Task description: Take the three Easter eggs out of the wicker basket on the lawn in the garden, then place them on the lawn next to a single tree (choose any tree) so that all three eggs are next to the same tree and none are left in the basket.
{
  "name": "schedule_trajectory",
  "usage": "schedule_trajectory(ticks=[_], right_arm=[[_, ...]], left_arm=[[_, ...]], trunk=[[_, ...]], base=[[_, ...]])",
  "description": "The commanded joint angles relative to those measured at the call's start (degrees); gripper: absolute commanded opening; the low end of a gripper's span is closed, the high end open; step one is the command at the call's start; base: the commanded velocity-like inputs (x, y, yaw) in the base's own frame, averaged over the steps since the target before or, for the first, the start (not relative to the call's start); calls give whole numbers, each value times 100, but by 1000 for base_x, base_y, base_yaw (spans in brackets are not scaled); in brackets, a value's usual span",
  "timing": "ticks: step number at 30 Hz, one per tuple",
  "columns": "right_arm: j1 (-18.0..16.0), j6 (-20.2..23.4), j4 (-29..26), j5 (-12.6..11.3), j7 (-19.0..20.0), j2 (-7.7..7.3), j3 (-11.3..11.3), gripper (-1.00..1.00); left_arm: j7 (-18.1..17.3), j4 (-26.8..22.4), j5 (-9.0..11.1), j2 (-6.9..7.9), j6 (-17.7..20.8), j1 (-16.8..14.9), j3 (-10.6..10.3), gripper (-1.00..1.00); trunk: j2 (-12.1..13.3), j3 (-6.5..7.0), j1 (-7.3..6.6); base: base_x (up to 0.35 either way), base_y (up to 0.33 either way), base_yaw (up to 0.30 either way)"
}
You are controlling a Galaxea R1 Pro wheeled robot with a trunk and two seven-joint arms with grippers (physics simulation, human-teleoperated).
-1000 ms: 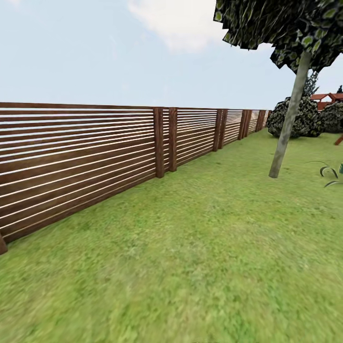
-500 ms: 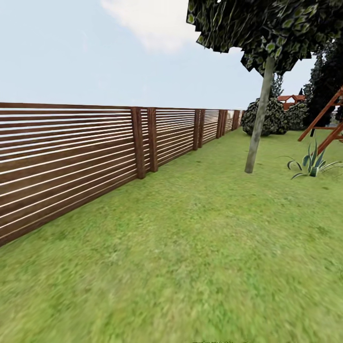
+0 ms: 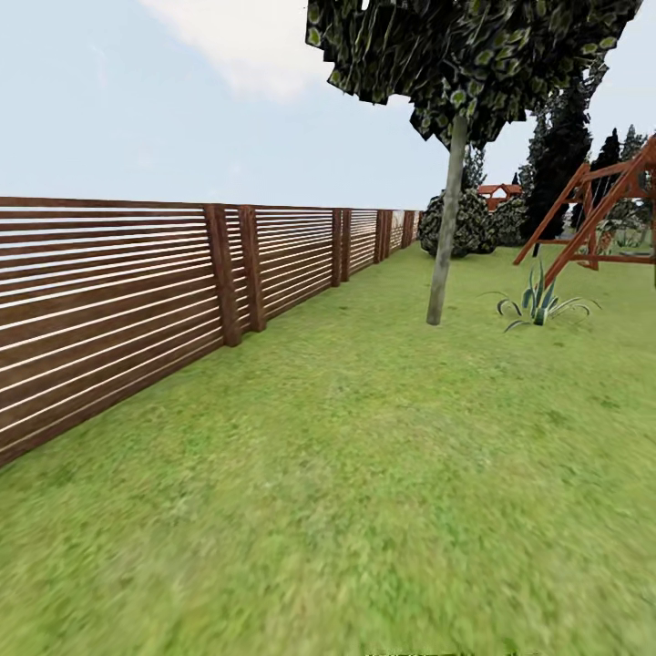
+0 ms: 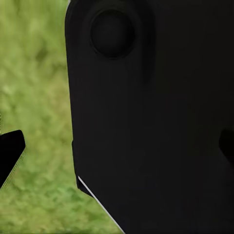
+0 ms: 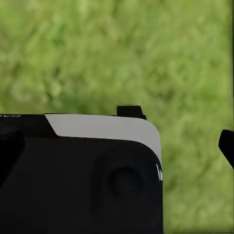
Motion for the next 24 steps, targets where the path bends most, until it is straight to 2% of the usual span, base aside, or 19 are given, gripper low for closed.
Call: schedule_trajectory(ticks=[1, 24], right_arm=[[-4, -20, 7, -5, 0, 0, 0, 100], [-4, -29, 7, 6, 0, 9, 5, 100]], left_arm=[[-1, -7, -1, -1, -12, 3, 0, 100], [-1, -7, -41, -13, -12, 3, -26, 100]], trunk=[[-2, -4, 0], [-2, -4, 0]], base=[[0, 0, -283], [0, 0, -283]])
